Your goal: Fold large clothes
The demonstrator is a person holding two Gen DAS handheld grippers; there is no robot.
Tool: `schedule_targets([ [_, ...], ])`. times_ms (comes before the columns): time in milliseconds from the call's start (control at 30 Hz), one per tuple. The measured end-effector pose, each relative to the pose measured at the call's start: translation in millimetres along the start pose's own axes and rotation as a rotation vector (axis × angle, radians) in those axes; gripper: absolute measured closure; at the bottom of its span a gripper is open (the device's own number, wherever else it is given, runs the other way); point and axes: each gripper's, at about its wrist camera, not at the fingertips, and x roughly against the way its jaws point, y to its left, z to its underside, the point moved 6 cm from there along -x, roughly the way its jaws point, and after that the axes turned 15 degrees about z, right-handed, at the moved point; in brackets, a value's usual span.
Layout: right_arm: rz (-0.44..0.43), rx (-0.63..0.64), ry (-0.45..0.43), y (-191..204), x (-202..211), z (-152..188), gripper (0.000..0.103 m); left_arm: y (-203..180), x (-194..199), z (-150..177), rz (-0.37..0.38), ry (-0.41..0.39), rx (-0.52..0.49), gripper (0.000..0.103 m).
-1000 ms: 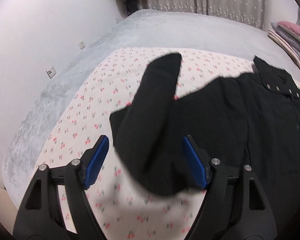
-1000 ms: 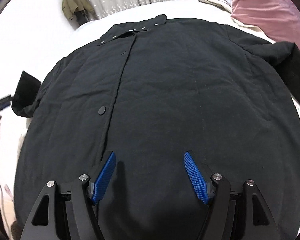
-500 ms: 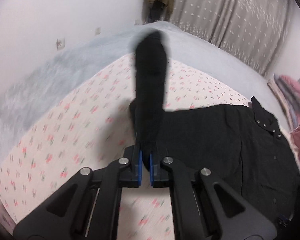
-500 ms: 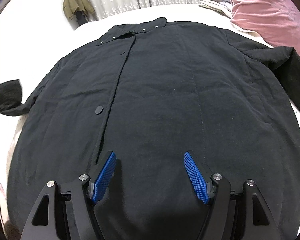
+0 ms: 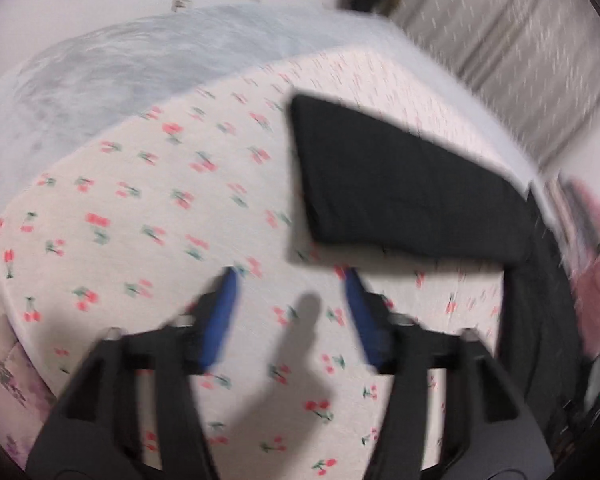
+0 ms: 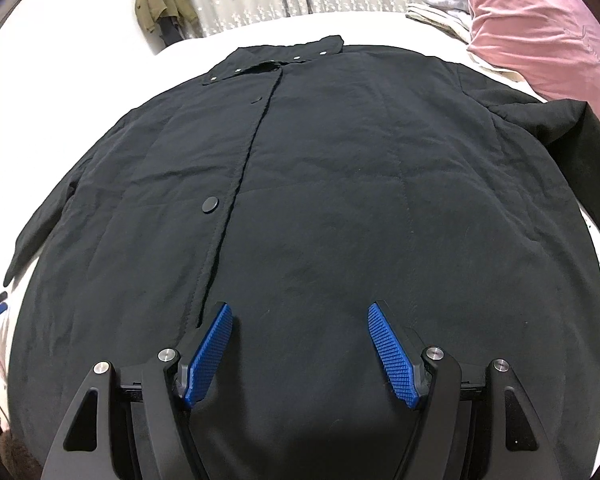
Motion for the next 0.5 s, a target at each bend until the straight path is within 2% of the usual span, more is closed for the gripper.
schedule_targets([
  [67,-0.002,0.008,-0.004,2,0,0,0.031,8,6,-9,0.065,-0.050,0.046,0.039],
  [133,-0.001,0.012,-0.008,3,0,0,0.031,9,0,-20,0.117,-0.050,0.075,0.039],
  [200,0.005,0.016,-0.012,5,0,0,0.031,5,-18,-27,0.138,-0.022,0.083,0.039],
  [267,0.012,0.019,-0.012,6,-1,1,0.031,2,-45,-36,0.124,0.033,0.089,0.039],
  [300,0.016,0.021,-0.014,6,-1,1,0.030,-2,-56,-38,0.115,0.056,0.090,0.047],
  [333,0.018,0.024,-0.017,6,-2,1,0.030,-9,-65,-39,0.105,0.061,0.076,0.066],
  [367,0.020,0.026,-0.019,6,-2,1,0.030,-19,-73,-42,0.045,0.065,0.030,0.073],
  [400,0.023,0.031,-0.022,6,-2,2,0.030,-29,-75,-47,0.017,0.050,-0.022,0.084],
  [433,0.026,0.033,-0.024,6,-2,2,0.030,-37,-70,-52,-0.002,0.004,-0.060,0.086],
  [467,0.028,0.034,-0.025,5,-2,2,0.030,-42,-59,-61,-0.026,-0.081,-0.077,0.086],
  [500,0.030,0.035,-0.025,5,-1,2,0.030,-43,-55,-67,-0.040,-0.119,-0.077,0.087],
])
